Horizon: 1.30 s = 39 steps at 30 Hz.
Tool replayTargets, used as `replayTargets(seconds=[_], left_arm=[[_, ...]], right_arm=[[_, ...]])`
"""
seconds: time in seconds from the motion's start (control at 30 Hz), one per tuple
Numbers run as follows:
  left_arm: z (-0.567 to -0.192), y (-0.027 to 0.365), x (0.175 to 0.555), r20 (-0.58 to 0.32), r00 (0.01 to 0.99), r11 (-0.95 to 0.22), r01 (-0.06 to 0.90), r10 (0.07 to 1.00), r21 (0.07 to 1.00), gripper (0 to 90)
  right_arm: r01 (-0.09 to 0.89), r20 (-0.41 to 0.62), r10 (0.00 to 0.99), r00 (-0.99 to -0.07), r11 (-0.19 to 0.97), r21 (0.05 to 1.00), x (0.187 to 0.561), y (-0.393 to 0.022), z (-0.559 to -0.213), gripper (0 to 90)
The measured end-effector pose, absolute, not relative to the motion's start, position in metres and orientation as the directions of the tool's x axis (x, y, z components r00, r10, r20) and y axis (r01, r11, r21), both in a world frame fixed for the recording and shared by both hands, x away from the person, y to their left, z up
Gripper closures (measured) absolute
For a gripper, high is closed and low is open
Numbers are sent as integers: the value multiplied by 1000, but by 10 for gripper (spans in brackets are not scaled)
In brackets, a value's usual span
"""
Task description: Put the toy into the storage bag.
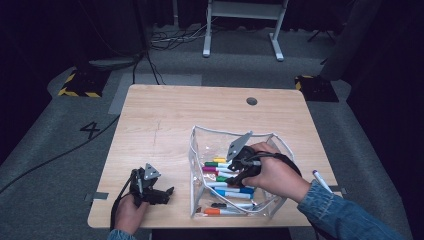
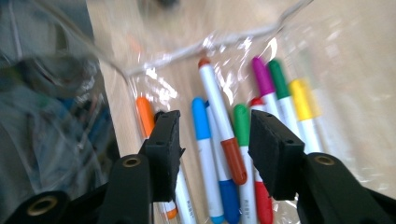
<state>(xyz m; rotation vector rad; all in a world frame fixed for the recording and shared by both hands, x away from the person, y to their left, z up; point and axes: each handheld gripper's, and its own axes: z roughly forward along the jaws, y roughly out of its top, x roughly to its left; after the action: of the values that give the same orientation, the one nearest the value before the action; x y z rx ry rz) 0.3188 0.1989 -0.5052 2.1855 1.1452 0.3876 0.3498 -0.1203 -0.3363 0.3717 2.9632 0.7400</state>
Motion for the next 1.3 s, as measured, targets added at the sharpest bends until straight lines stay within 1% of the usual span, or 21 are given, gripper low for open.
replayTargets(seconds=[0.03, 0.13, 0.23, 0.27, 0.33, 0.37, 0.4, 0.43, 0.53, 0.7, 0.73, 0.77, 0.8, 0.9, 0.93, 0.97, 1.07, 1.13, 1.17, 1.3], left_arm=[[-505, 199, 319, -31, 579, -421, 629, 815, 654, 0], [-505, 199, 319, -28, 579, -424, 627, 815, 654, 0], [-505, 199, 319, -26, 581, -426, 626, 814, 653, 0], [-505, 199, 319, -26, 581, -426, 626, 814, 653, 0], [-505, 199, 319, -26, 580, -425, 626, 814, 654, 0], [-505, 199, 319, -26, 580, -425, 626, 814, 654, 0], [-505, 199, 319, -27, 581, -425, 626, 814, 654, 0], [-505, 199, 319, -26, 581, -426, 626, 814, 653, 0], [-505, 199, 319, -26, 580, -425, 626, 814, 654, 0], [-505, 199, 319, -25, 581, -427, 625, 813, 653, 0], [-505, 199, 319, -28, 579, -423, 627, 815, 654, 0], [-505, 199, 319, -24, 581, -427, 625, 813, 653, 0], [-505, 199, 319, -25, 581, -427, 625, 813, 653, 0], [-505, 199, 319, -27, 580, -425, 626, 814, 654, 0], [-505, 199, 319, -27, 580, -425, 626, 814, 654, 0], [-505, 199, 319, -27, 580, -425, 627, 814, 654, 0], [-505, 199, 319, -27, 578, -422, 626, 815, 656, 0], [-506, 198, 319, -30, 576, -418, 628, 817, 657, 0], [-505, 199, 319, -27, 578, -421, 626, 816, 656, 0], [-506, 198, 319, -30, 576, -418, 627, 817, 657, 0]], right_arm=[[215, -30, 267, -963, 831, 513, 348, -132, -321, 533], [224, -53, 306, -950, 793, 566, 345, -148, -303, 527], [258, -52, 362, -931, 750, 610, 341, -169, -287, 532], [258, -52, 362, -931, 750, 610, 341, -169, -287, 532], [286, -51, 414, -909, 706, 648, 337, -193, -276, 539], [286, -51, 414, -909, 706, 648, 337, -193, -276, 539], [301, -46, 436, -899, 691, 657, 336, -201, -273, 539], [328, -43, 474, -880, 669, 667, 334, -221, -270, 538], [361, -35, 522, -852, 636, 682, 332, -244, -268, 537], [430, -5, 613, -790, 561, 707, 330, -290, -270, 528], [430, -5, 613, -790, 561, 707, 330, -290, -270, 528], [453, 5, 646, -763, 530, 717, 329, -307, -271, 529], [465, 9, 660, -752, 520, 717, 328, -315, -272, 529], [500, 14, 703, -711, 491, 713, 328, -336, -278, 528], [500, 14, 703, -711, 491, 713, 328, -336, -278, 528], [527, 22, 726, -688, 477, 703, 327, -348, -284, 526], [565, 34, 754, -656, 461, 684, 326, -363, -297, 526], [580, 41, 763, -645, 453, 677, 326, -368, -301, 527], [607, 57, 779, -624, 438, 663, 326, -376, -311, 533], [661, 66, 806, -588, 432, 614, 331, -389, -333, 542]])
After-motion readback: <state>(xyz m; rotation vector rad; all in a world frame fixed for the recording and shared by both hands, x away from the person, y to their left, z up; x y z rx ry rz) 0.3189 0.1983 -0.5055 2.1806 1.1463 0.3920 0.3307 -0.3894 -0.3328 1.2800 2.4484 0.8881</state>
